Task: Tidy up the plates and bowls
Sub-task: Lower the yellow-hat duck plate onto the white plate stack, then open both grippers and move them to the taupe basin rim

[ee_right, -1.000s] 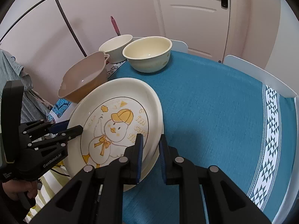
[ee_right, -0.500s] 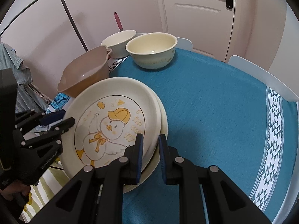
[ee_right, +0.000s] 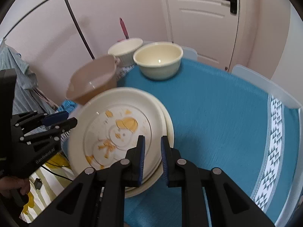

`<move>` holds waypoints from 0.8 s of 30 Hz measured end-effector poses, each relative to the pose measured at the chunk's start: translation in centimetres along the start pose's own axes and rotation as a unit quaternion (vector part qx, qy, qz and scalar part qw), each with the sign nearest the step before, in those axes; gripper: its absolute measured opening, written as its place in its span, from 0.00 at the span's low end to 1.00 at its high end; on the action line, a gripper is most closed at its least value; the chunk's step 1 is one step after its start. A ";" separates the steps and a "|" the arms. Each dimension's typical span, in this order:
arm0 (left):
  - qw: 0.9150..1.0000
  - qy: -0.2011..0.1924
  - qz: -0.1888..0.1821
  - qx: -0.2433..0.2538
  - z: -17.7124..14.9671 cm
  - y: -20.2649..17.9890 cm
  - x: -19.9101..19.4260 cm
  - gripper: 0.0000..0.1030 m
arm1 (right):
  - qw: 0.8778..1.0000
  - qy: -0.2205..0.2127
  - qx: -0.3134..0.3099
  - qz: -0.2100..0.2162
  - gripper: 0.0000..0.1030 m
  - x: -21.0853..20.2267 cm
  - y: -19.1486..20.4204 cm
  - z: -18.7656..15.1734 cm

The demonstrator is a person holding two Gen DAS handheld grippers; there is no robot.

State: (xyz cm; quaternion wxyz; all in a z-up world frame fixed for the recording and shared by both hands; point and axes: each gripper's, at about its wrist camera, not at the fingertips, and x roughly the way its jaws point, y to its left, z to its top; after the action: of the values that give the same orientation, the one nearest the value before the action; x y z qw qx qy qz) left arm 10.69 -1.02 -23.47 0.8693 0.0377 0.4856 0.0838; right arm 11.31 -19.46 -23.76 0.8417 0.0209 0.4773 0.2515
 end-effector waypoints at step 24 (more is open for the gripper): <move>0.959 0.040 -0.069 -0.272 1.2 15.2 1.7 0.99 | 0.984 0.093 -0.101 0.117 1.00 8.3 6.3 14.0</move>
State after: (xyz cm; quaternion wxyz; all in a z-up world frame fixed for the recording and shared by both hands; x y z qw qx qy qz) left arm 10.94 14.27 -21.97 0.8304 -0.2375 0.4799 0.1543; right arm 23.62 -7.40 -20.99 0.7562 -0.0322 0.5203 0.3955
